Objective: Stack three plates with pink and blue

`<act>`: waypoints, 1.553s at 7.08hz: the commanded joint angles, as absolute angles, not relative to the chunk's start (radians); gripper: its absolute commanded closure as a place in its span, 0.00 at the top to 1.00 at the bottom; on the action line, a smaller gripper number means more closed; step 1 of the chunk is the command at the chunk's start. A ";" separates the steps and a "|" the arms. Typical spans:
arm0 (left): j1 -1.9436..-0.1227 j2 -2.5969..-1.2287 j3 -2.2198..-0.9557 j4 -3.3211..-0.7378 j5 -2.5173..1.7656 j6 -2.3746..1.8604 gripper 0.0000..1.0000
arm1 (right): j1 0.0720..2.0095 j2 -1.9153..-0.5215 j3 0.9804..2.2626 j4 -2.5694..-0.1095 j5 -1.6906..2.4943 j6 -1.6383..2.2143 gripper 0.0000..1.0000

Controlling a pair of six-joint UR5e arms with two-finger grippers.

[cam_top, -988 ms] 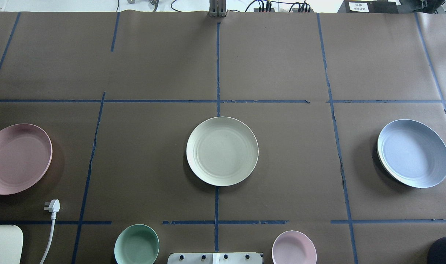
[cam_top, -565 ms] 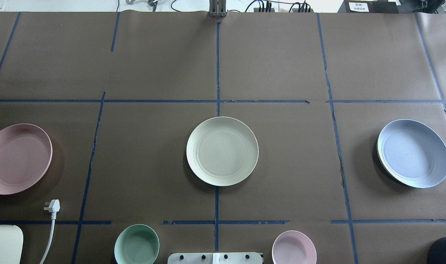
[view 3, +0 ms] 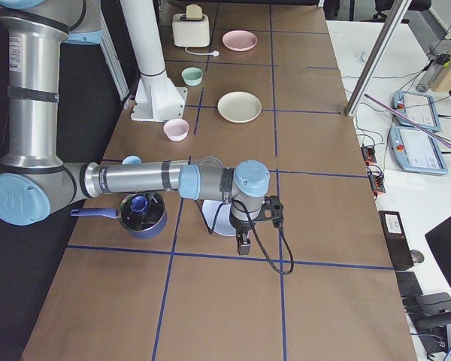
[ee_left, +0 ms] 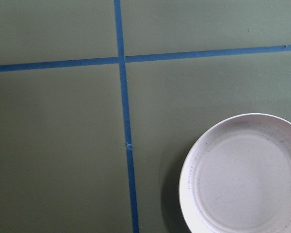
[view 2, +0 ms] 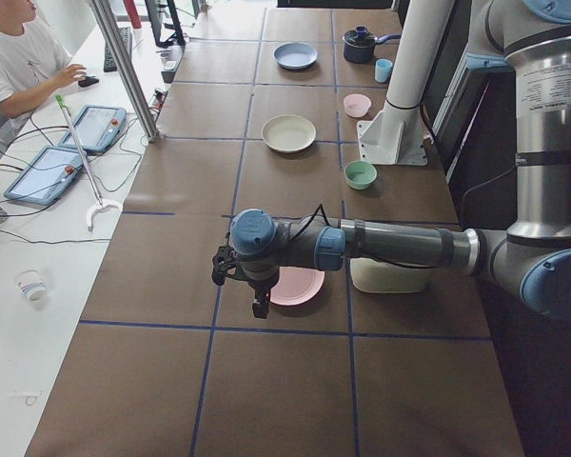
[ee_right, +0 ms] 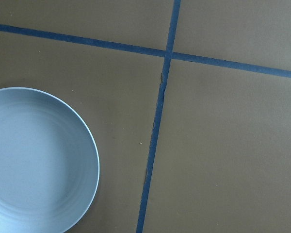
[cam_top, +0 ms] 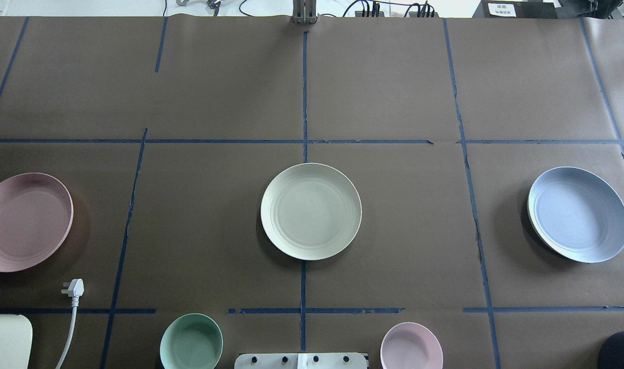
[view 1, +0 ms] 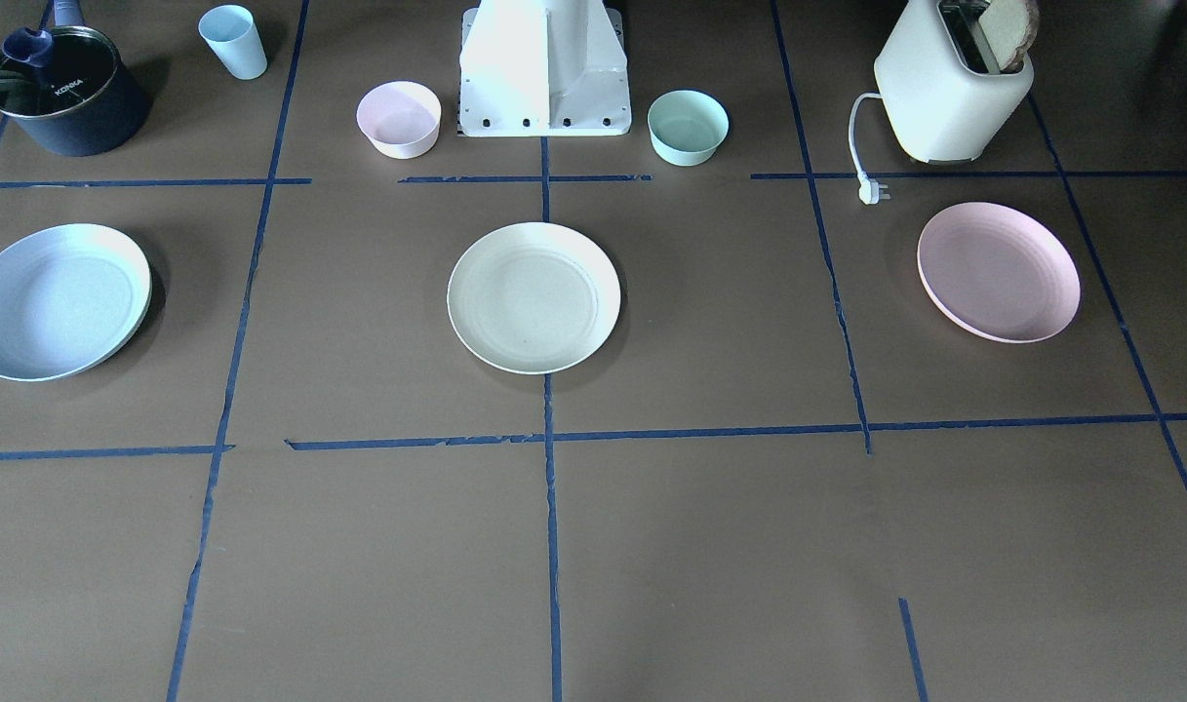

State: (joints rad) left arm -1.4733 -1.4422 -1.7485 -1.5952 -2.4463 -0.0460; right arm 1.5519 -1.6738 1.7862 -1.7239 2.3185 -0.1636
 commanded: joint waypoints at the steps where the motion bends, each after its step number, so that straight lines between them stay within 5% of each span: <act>1: -1.384 -1.440 -1.650 -1.803 -2.448 -0.247 1.00 | 1.549 -1.671 1.784 -1.723 2.316 -0.161 1.00; 4: -1.237 -1.448 -1.416 -2.260 -2.447 -0.530 1.00 | 1.549 -1.671 1.786 -1.721 2.318 -0.169 1.00; 6: -1.174 -1.448 -1.413 -2.299 -2.447 -0.594 0.93 | 1.543 -1.671 1.786 -1.723 2.327 -0.170 1.00; 8: -1.148 -1.448 -1.413 -2.303 -2.448 -0.594 0.73 | 1.520 -1.671 1.784 -1.721 2.326 -0.173 1.00; 11: -1.141 -1.451 -1.405 -2.302 -2.447 -0.591 0.10 | 1.513 -1.671 1.784 -1.721 2.327 -0.173 1.00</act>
